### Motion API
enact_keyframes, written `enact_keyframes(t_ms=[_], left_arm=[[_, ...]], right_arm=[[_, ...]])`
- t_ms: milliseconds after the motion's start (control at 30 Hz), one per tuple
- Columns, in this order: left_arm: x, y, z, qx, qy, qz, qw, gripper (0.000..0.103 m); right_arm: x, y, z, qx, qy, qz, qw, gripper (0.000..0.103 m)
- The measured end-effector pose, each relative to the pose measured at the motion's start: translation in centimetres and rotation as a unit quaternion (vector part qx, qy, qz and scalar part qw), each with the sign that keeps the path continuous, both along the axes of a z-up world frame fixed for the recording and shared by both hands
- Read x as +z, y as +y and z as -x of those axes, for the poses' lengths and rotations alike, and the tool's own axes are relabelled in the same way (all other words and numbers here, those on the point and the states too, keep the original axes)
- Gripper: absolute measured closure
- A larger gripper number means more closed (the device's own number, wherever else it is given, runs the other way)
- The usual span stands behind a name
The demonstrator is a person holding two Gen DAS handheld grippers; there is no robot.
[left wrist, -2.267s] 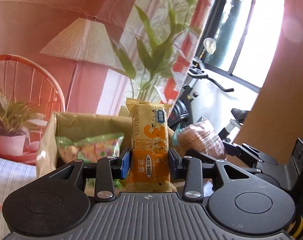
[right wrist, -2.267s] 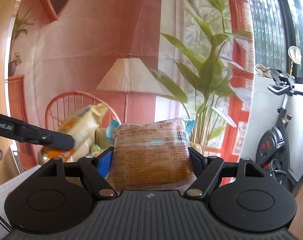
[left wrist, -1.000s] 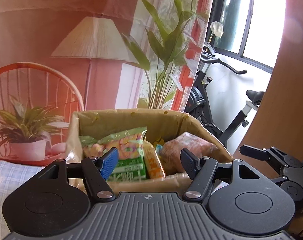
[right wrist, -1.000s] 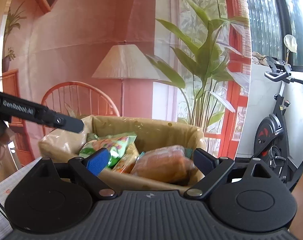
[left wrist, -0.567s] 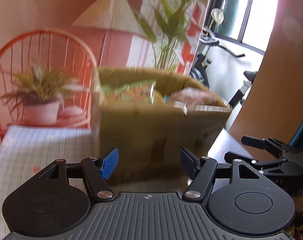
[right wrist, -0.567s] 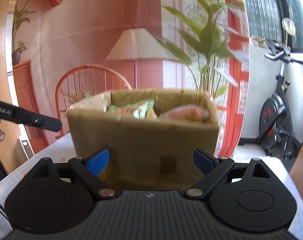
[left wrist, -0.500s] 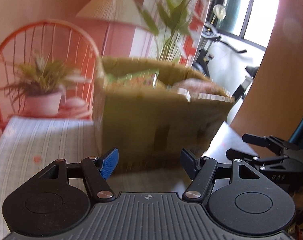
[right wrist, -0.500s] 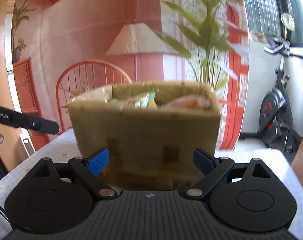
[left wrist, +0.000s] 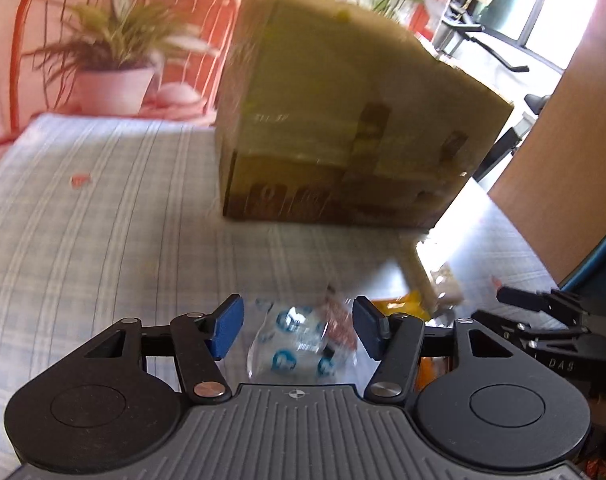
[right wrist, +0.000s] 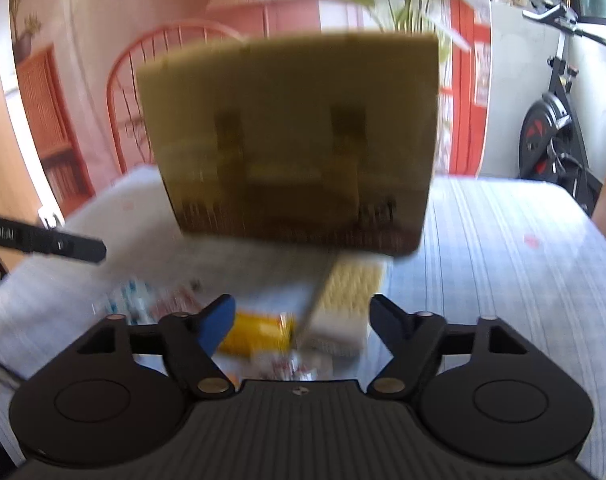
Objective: Organize snacks
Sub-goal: 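Grasp the blue-white packet with the left tool while the right tool reaches the brown tofu packet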
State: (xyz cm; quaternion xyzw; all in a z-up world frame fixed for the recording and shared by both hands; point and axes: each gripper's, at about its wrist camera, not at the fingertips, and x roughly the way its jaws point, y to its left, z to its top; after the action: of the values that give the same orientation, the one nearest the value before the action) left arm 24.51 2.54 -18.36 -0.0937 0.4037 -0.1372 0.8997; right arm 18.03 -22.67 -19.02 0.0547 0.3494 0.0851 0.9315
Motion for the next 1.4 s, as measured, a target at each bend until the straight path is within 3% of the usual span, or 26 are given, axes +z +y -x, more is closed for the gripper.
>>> enact_keyframes(t_ms=[233,500,667,833,1400], left_arm=[[-1.9,0.4,0.3,0.013,0.016,0.004,0.9998,0.041],[-2.8,-0.1,1.1,0.015,0.028,0.008,0.9994,0.044],[-3.4,0.0,1.1,0.02,0.036,0.011,0.9991,0.045],[-3.7,0.0,0.8,0.021,0.037,0.023,0.9988,0.046],[-4.9,-0.5,-0.5,0.029,0.03,0.031,0.9987,0.047]], right_arm=[[-2.8,0.0,1.1,-0.008,0.044,-0.001,0.999,0.032],[-4.1,2.4,-0.2,0.018,0.056,0.002,0.998,0.031],[-4.7,3.8,0.2,0.038,0.038,0.051,0.997,0.03],[-4.9,3.1,0.8,0.029,0.026,0.038,0.999,0.038],[-5.1,3.1,1.3,0.029,0.003,0.037,0.999,0.038]])
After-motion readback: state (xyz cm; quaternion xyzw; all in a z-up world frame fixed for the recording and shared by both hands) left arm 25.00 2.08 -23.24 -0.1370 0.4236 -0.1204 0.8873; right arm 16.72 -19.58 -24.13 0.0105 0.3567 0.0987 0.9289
